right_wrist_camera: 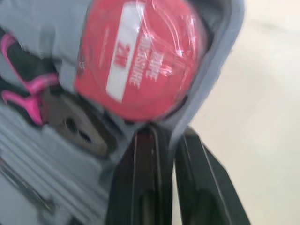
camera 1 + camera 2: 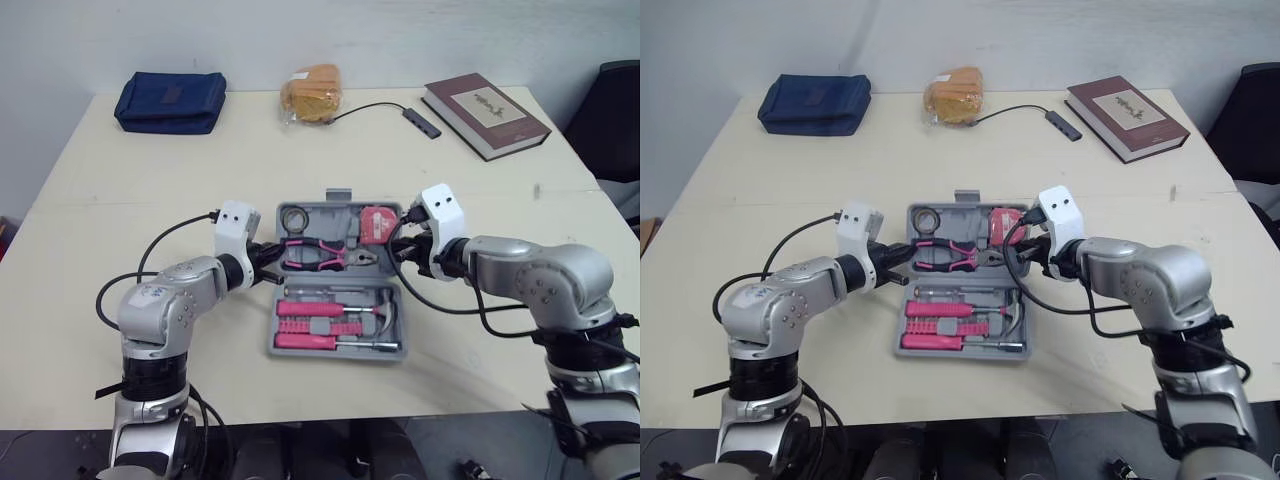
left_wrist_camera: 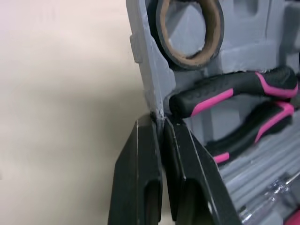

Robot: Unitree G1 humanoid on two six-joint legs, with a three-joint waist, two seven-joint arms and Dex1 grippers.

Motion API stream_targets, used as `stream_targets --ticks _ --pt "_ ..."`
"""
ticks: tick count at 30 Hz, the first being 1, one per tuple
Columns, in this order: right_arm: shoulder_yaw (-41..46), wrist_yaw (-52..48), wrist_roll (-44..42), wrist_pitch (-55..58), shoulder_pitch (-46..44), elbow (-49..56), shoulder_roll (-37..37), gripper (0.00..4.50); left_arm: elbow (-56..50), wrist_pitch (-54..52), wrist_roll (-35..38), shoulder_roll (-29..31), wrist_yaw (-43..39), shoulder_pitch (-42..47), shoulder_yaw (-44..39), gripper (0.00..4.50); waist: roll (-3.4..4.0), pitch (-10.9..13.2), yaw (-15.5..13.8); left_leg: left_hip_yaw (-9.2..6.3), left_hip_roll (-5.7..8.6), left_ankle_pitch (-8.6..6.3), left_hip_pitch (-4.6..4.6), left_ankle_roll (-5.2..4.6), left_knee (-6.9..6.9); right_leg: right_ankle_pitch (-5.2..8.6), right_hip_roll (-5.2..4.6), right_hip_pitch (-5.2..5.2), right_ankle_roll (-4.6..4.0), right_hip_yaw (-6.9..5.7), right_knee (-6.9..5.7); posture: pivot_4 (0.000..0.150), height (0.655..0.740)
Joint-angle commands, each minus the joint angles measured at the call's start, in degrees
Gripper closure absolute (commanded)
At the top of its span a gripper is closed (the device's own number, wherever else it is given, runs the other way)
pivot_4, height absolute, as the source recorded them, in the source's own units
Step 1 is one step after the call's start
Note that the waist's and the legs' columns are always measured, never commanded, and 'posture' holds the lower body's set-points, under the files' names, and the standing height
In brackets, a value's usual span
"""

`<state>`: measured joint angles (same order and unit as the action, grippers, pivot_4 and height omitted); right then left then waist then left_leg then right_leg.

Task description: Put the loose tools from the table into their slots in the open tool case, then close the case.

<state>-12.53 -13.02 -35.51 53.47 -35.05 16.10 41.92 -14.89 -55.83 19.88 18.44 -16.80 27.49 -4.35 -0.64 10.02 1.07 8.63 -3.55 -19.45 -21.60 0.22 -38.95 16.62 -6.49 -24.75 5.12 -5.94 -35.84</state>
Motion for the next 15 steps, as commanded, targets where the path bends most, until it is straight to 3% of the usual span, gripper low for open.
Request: stream_targets --ticks 1,6,10,13,15 --pt "-3.7 -4.0 15.2 -18.2 5.4 0.3 3.6 4.48 0.9 17.5 -5.7 3.0 -2.4 -2.2 1.1 4.50 -0.02 0.0 0.0 0.01 -0.01 -0.01 0.00 0.01 0.02 0.00 0.02 0.00 0.00 -0.01 0.10 0.150 0.7400" --pt "-2.7 -1.1 30.8 -44.6 17.4 -3.9 3.0 4.48 6.6 44.4 -13.7 6.0 -3.0 -9.8 2.5 4.50 -0.02 0.0 -0.1 0.22 -0.05 -0.01 0.09 0.02 0.05 0.01 0.02 0.02 -0.01 0.02 0.22 0.150 0.7400" --pt "-3.6 2.2 43.7 -62.0 23.5 -9.1 3.9 4.48 7.9 55.9 -13.9 7.5 -6.5 -16.5 2.0 4.50 -0.02 0.0 0.5 0.18 -0.17 0.01 0.20 -0.03 -0.01 -0.03 -0.03 0.11 -0.07 0.04 0.18 0.150 0.7400" --pt "-1.9 5.3 48.0 -67.4 26.6 -11.1 2.0 4.50 8.2 60.0 -10.8 8.2 -9.8 -20.8 0.0 3.50 -0.01 0.0 0.5 0.19 -0.27 0.00 0.35 -0.03 0.05 -0.02 -0.06 0.16 -0.08 0.09 0.15 0.150 0.7400" --pt "-1.7 4.7 49.0 -70.3 28.1 -11.2 1.6 3.63 9.8 62.6 -11.2 9.6 -10.5 -23.1 -1.5 2.62 -0.01 0.0 0.5 0.18 -0.30 0.01 0.36 -0.03 0.03 -0.02 -0.07 0.17 -0.09 0.08 0.12 0.150 0.7400"
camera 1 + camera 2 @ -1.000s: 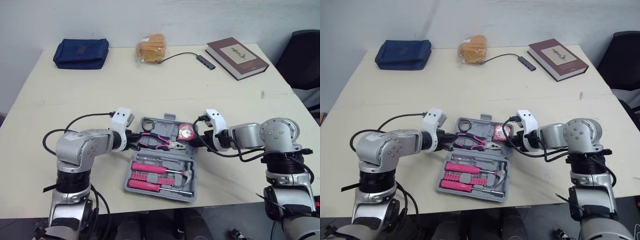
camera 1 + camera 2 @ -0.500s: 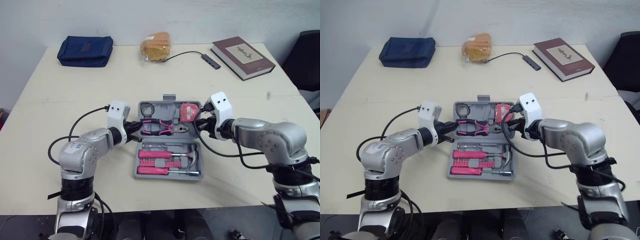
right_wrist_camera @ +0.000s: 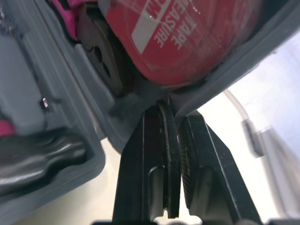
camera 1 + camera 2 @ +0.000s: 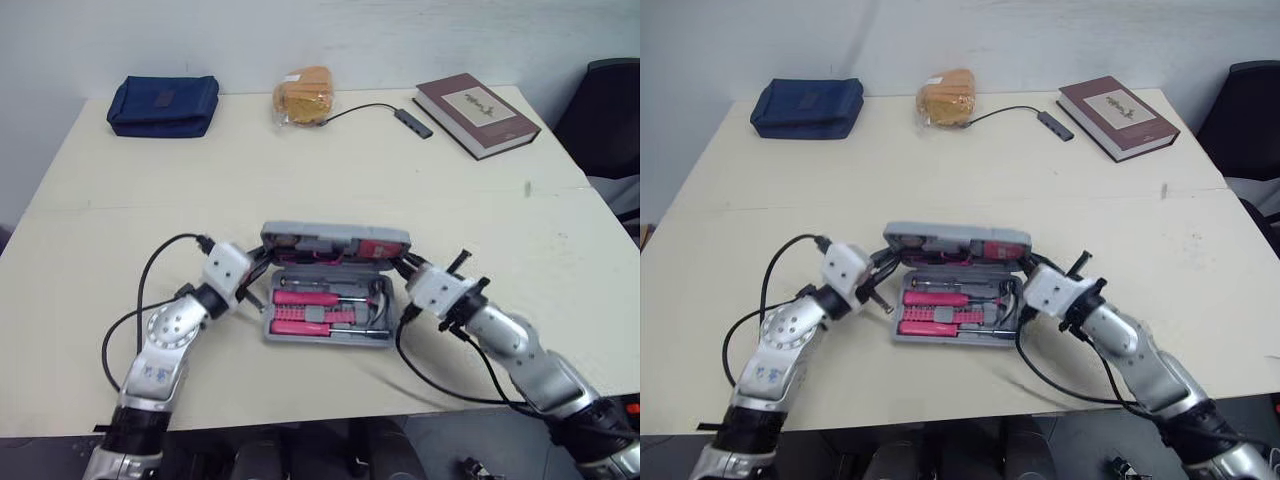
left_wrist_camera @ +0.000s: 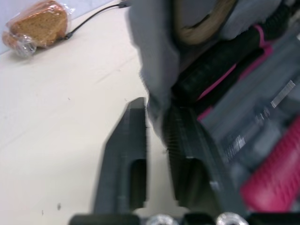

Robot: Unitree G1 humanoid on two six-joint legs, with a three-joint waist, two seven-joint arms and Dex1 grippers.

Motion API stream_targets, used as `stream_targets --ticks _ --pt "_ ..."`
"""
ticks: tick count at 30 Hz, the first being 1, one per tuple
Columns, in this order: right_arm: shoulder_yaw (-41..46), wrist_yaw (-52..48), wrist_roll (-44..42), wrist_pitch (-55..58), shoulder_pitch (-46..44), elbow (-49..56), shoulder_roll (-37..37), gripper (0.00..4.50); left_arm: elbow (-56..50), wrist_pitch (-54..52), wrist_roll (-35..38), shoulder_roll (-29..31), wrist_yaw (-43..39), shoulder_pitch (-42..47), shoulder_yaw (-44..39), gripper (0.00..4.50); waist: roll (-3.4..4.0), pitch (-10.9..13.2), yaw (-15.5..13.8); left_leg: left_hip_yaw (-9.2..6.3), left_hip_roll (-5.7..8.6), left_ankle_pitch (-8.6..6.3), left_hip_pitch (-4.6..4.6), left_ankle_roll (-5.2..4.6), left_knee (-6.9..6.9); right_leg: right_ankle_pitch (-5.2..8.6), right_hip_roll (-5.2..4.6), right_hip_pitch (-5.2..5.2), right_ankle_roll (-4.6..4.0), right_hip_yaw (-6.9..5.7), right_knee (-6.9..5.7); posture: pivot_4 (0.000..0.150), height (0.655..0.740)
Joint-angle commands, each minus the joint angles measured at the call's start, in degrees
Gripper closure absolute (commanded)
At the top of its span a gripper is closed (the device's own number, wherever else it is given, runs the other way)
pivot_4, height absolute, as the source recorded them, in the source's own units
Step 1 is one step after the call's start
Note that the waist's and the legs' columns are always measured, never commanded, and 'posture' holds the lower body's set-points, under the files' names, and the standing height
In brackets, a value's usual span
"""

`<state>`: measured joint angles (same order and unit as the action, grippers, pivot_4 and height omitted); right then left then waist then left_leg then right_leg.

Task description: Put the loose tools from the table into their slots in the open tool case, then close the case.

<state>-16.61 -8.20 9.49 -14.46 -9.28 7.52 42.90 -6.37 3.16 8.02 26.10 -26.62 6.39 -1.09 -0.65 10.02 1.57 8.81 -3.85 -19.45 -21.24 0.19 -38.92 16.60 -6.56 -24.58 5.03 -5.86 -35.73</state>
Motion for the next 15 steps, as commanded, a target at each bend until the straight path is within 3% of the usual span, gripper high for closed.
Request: stream_targets --ticks 1,4,5,8,13,15 --pt "3.1 -0.1 4.7 -3.7 3.7 -2.1 0.8 3.26 2.2 3.3 1.1 2.6 -0.3 -3.0 -6.7 2.10 -0.04 0.0 -0.1 -0.01 0.00 0.00 0.01 -0.02 -0.01 0.00 0.00 0.01 0.00 0.00 -0.01 0.150 0.7400" --pt "6.3 -1.7 5.3 -7.0 8.0 -0.3 2.6 1.78 2.3 -0.7 4.9 5.1 -1.5 -6.1 -12.5 0.77 -0.02 0.0 -0.1 -0.10 0.03 -0.05 -0.04 -0.14 -0.04 0.00 -0.09 0.03 0.00 -0.05 -0.01 0.150 0.7400" --pt "7.4 -3.0 5.2 -8.4 10.1 0.0 4.1 1.37 2.0 -3.0 6.7 6.1 -2.5 -7.4 -14.4 0.76 -0.03 0.0 -0.1 -0.10 0.03 -0.07 -0.02 -0.17 -0.04 0.00 -0.09 0.06 0.00 -0.05 0.00 0.150 0.7400" --pt "12.7 -6.5 1.6 -11.4 17.0 0.1 7.8 1.37 1.6 -8.1 10.8 9.3 -6.6 -10.6 -18.1 0.76 -0.02 0.0 -0.1 -0.12 0.02 -0.11 -0.02 -0.21 -0.03 0.00 -0.09 0.07 0.01 -0.06 0.03 0.150 0.7400" --pt "19.3 -15.4 -11.3 -10.8 23.4 2.1 9.3 1.37 2.6 -10.6 13.9 11.4 -11.2 -9.2 -18.7 0.76 -0.09 0.0 -0.1 -0.15 0.04 -0.19 0.03 -0.28 -0.05 -0.03 -0.08 0.17 0.06 -0.08 0.07 0.150 0.7400" --pt "20.0 -20.0 -18.0 -7.1 24.9 4.7 9.2 1.31 3.5 -11.1 14.6 11.2 -12.5 -7.0 -18.2 1.31 -0.09 0.0 -0.1 -0.19 0.02 -0.23 0.06 -0.33 -0.06 -0.05 -0.07 0.20 0.04 -0.08 0.05 0.150 0.7400"
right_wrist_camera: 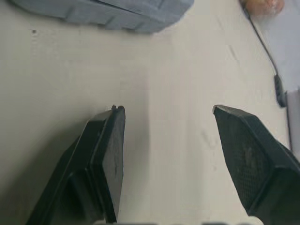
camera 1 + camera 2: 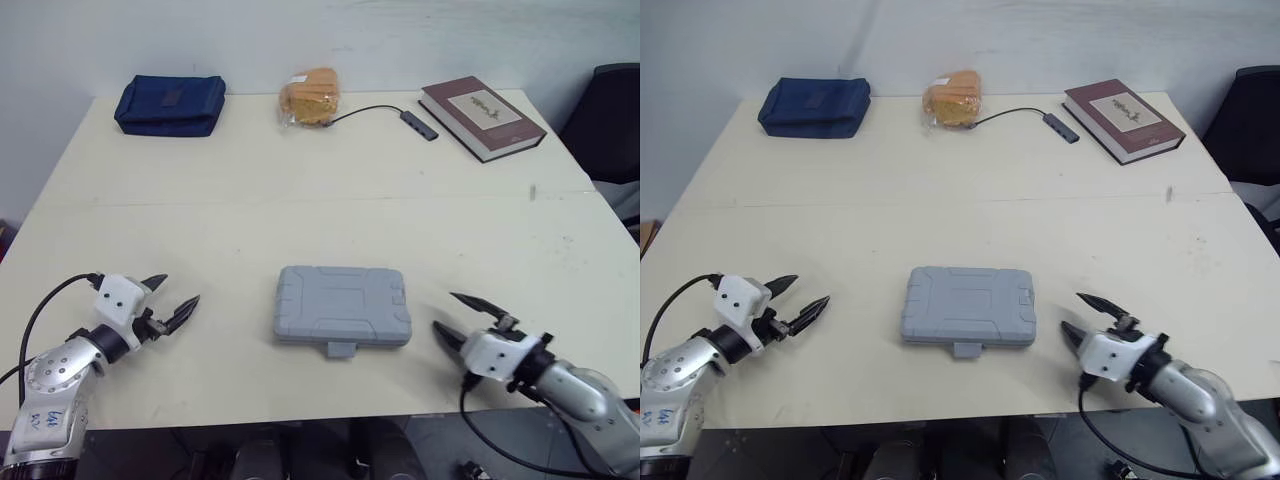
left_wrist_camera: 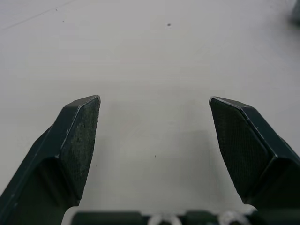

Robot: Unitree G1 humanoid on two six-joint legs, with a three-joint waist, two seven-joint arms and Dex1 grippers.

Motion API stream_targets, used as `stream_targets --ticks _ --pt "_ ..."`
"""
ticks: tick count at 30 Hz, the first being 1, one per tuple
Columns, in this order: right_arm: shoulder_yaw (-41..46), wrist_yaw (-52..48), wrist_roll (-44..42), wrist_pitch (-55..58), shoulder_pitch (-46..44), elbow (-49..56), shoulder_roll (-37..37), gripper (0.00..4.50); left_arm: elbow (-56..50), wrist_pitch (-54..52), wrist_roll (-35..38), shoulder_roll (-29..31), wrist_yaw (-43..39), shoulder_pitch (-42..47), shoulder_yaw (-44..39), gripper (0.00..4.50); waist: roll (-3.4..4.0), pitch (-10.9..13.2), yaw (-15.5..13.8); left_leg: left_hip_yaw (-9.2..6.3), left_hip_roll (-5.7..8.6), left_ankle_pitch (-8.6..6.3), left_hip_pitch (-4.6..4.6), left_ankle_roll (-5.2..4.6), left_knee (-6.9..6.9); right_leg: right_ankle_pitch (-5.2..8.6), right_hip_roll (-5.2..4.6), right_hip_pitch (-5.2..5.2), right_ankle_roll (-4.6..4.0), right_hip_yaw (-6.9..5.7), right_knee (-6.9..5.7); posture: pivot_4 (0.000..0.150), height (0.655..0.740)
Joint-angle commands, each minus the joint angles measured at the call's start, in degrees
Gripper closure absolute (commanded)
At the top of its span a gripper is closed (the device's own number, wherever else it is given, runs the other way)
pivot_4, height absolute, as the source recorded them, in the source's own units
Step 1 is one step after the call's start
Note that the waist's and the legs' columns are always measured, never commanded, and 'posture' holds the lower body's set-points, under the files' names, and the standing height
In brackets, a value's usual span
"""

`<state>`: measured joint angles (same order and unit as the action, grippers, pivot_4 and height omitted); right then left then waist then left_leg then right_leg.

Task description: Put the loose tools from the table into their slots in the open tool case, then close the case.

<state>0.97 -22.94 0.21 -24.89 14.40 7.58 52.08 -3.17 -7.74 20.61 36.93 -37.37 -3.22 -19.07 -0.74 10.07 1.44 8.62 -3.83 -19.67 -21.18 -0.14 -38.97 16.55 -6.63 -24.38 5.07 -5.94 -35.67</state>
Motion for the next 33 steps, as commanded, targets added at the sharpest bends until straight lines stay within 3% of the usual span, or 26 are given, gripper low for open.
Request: stream_targets --ticks 1,2,4,5,8,14,21,26,30,33 --pt "2.4 -7.8 -12.2 5.5 2.1 6.3 0.2 1.31 0.7 -0.9 2.4 0.2 -2.5 4.0 0.4 1.50 0.00 0.0 0.0 -0.02 0.00 0.00 0.00 0.01 0.00 0.00 0.00 -0.01 -0.01 0.00 -0.03 0.150 0.7400" --pt "2.3 -10.5 -16.5 8.5 3.3 8.7 0.6 1.86 1.3 -1.0 2.5 0.1 -3.8 5.6 1.5 1.95 0.01 0.0 -0.1 -0.04 0.00 0.00 0.00 0.01 0.01 0.01 0.01 -0.01 -0.03 -0.01 -0.03 0.150 0.7400" --pt "2.3 -14.4 -22.4 13.5 4.9 12.7 0.8 2.53 2.8 -0.9 1.7 0.0 -5.7 8.8 4.0 2.73 0.01 0.0 -0.3 -0.07 0.00 0.02 -0.01 0.08 0.01 0.03 0.03 -0.01 -0.05 -0.03 -0.07 0.150 0.7400" --pt "2.1 -16.0 -25.2 16.7 5.5 15.1 1.0 3.17 3.9 -0.9 1.2 -0.3 -6.8 11.0 5.8 3.32 0.01 0.0 -0.4 -0.07 0.00 0.03 -0.02 0.08 0.00 0.03 0.03 -0.01 -0.05 -0.04 -0.06 0.150 0.7400" --pt "1.0 -18.1 -27.4 22.7 4.3 18.8 0.2 4.45 8.5 -0.4 -0.8 -1.1 -10.0 18.2 11.1 4.46 0.00 0.0 -1.0 -0.04 0.03 0.02 -0.03 0.05 -0.10 0.00 0.03 0.00 -0.01 -0.03 -0.08 0.150 0.7400" --pt "-7.1 -23.6 -20.2 29.5 0.3 18.7 0.9 4.49 27.2 9.3 -10.7 -7.0 -14.6 37.2 22.6 4.49 -0.06 0.0 -2.1 -0.03 0.27 0.03 -0.09 0.06 -0.16 -0.04 0.12 0.01 -0.02 -0.11 -0.03 0.150 0.7400" --pt "-10.1 -23.3 -12.9 28.9 -5.7 12.8 -3.2 4.49 42.3 12.7 -16.4 -11.4 -20.7 48.6 29.2 4.49 -0.24 0.0 -1.8 0.23 0.26 0.07 -0.10 0.07 -0.25 -0.05 0.25 -0.01 0.01 -0.08 0.03 0.150 0.7400" --pt "-9.7 -23.4 -9.8 26.9 -8.2 8.6 -5.6 4.49 46.3 14.3 -17.2 -12.5 -26.2 50.5 30.8 4.49 -0.26 0.0 -1.4 0.25 0.24 0.15 -0.08 0.10 -0.26 -0.05 0.24 -0.01 0.00 -0.08 -0.06 0.150 0.7400" --pt "-8.6 -23.7 -9.3 26.1 -11.0 3.1 -7.0 4.49 41.6 13.1 -15.0 -11.6 -32.9 47.6 31.0 4.49 -0.28 0.0 -1.3 0.21 0.25 0.16 -0.06 0.09 -0.27 -0.05 0.22 0.00 0.00 -0.06 -0.08 0.150 0.7400" --pt "-7.9 -23.2 -7.3 24.4 -14.0 -1.6 -6.9 4.49 36.9 11.7 -14.7 -10.6 -33.4 44.7 30.4 4.49 -0.28 0.0 -1.3 0.17 0.25 0.17 -0.04 0.08 -0.32 -0.05 0.20 0.02 0.00 -0.05 -0.13 0.150 0.7400"
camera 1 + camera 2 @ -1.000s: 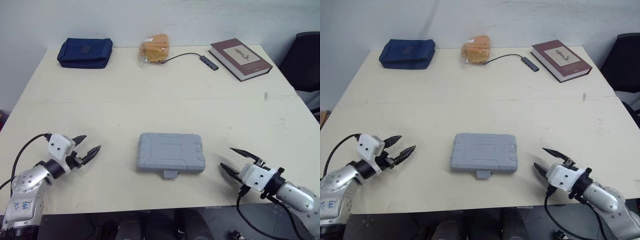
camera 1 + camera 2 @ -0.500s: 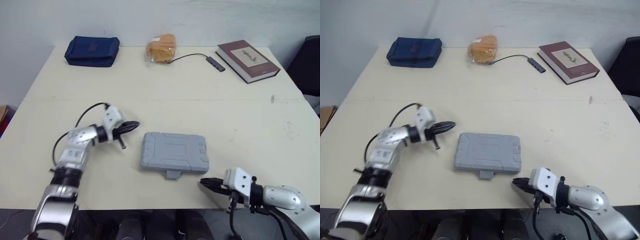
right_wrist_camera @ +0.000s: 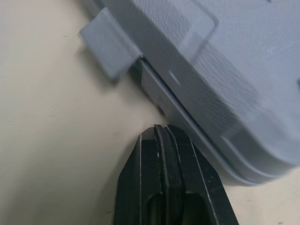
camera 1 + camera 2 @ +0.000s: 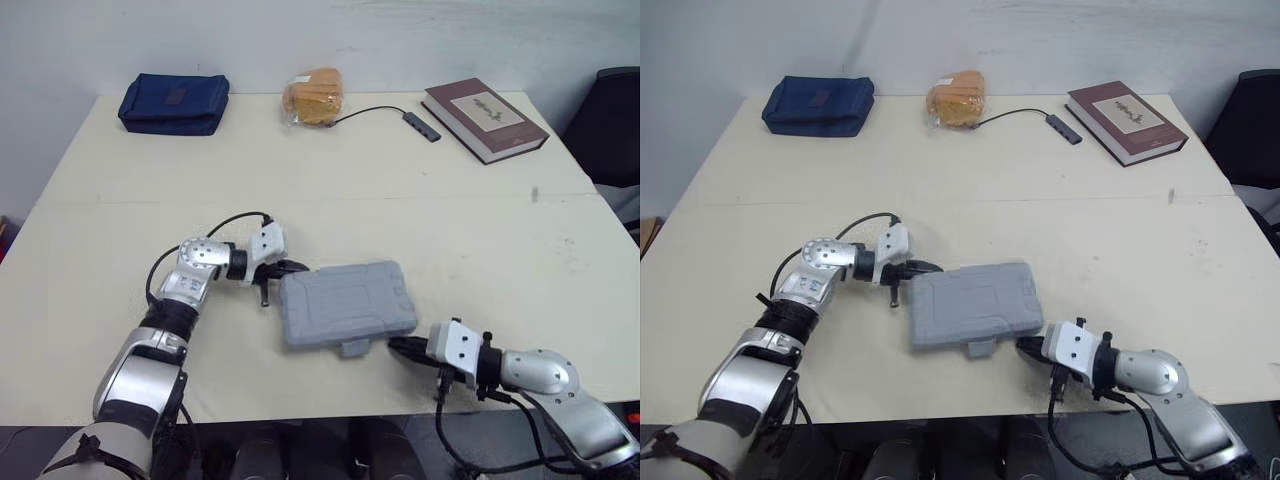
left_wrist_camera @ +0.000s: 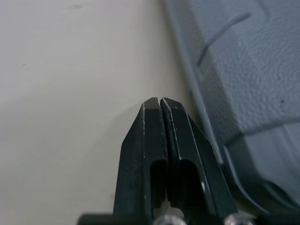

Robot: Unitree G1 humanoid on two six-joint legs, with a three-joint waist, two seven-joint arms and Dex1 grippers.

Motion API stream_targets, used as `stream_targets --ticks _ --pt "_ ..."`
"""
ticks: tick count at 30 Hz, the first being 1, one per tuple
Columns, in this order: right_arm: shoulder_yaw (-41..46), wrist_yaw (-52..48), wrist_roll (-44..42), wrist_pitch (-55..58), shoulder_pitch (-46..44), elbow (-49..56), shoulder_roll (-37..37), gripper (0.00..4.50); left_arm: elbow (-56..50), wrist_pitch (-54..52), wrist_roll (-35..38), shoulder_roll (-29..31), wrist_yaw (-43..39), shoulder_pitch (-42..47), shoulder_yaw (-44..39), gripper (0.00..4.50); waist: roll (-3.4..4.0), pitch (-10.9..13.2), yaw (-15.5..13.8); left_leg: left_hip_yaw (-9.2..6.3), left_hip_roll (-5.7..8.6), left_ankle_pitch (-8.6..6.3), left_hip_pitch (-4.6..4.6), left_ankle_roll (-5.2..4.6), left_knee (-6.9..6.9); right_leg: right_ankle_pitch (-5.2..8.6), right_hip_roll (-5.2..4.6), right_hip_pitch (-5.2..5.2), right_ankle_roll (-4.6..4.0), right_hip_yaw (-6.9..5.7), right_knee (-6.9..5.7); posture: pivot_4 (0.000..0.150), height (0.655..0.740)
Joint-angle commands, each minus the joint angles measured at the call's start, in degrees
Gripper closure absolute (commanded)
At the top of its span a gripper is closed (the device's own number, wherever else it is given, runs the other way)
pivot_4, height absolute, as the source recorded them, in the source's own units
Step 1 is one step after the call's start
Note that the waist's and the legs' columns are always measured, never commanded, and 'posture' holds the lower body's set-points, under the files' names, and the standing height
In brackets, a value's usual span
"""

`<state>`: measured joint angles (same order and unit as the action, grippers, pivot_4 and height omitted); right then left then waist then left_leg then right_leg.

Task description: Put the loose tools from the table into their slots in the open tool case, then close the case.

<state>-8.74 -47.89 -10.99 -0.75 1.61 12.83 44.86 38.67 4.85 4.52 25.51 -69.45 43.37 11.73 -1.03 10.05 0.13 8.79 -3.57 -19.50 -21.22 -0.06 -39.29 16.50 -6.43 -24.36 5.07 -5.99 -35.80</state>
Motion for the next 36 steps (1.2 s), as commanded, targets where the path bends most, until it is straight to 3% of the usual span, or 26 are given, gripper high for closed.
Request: stream_targets --ticks 1,10,16,20,24,27,36 --pt "1.9 2.0 4.2 -0.2 -2.5 -8.5 0.0 4.49 -7.7 -2.6 1.9 1.2 -0.4 -3.8 -1.2 4.49 0.00 0.0 0.0 -0.02 0.00 0.00 0.00 0.00 -0.01 0.00 -0.01 0.00 0.00 0.01 0.00 0.150 0.7400" --pt "2.8 4.4 5.4 -2.1 -9.3 -15.6 -3.6 4.49 -35.1 -19.6 6.9 5.0 5.2 -20.6 -4.5 4.49 -0.05 0.0 0.0 -0.11 -0.13 0.01 0.04 -0.04 -0.08 0.00 -0.12 0.05 0.00 0.03 -0.12 0.150 0.7400" --pt "6.0 7.4 4.8 -2.3 -10.2 -17.1 -5.3 4.49 -41.7 -25.4 9.6 3.3 12.4 -25.2 -7.8 4.49 -0.05 0.0 -0.2 -0.20 -0.14 0.06 0.01 -0.11 -0.09 -0.03 -0.20 0.07 0.04 0.05 -0.14 0.150 0.7400" --pt "10.1 8.5 3.7 -3.8 -7.3 -15.6 -4.4 4.49 -44.6 -26.0 13.7 5.5 9.9 -27.1 -10.5 4.49 -0.03 0.0 -0.1 -0.20 -0.15 0.06 -0.01 -0.11 -0.03 -0.03 -0.21 0.06 0.04 0.04 -0.11 0.150 0.7400" --pt "14.4 7.0 0.2 -2.2 -0.9 -8.0 -3.8 4.49 -46.7 -30.7 19.9 7.6 7.4 -22.2 -12.8 4.49 0.02 0.0 -0.2 -0.22 -0.16 0.09 -0.02 -0.06 -0.02 -0.02 -0.18 0.04 0.03 0.03 -0.11 0.150 0.7400" --pt "16.0 5.0 -4.8 2.1 3.8 -0.6 -4.2 4.49 -47.7 -31.8 21.4 7.4 4.0 -16.3 -9.3 4.49 0.07 0.0 -0.7 -0.25 -0.12 0.10 -0.04 -0.07 -0.02 -0.04 -0.17 0.04 0.05 0.04 -0.11 0.150 0.7400" --pt "11.5 2.7 -6.7 11.9 7.8 13.3 -3.6 4.49 -38.3 -27.7 9.0 -1.1 2.7 -4.2 10.3 4.49 0.19 0.0 -0.3 -0.19 0.15 0.12 0.00 -0.03 -0.02 -0.05 -0.04 0.05 0.07 0.10 -0.06 0.150 0.7400"
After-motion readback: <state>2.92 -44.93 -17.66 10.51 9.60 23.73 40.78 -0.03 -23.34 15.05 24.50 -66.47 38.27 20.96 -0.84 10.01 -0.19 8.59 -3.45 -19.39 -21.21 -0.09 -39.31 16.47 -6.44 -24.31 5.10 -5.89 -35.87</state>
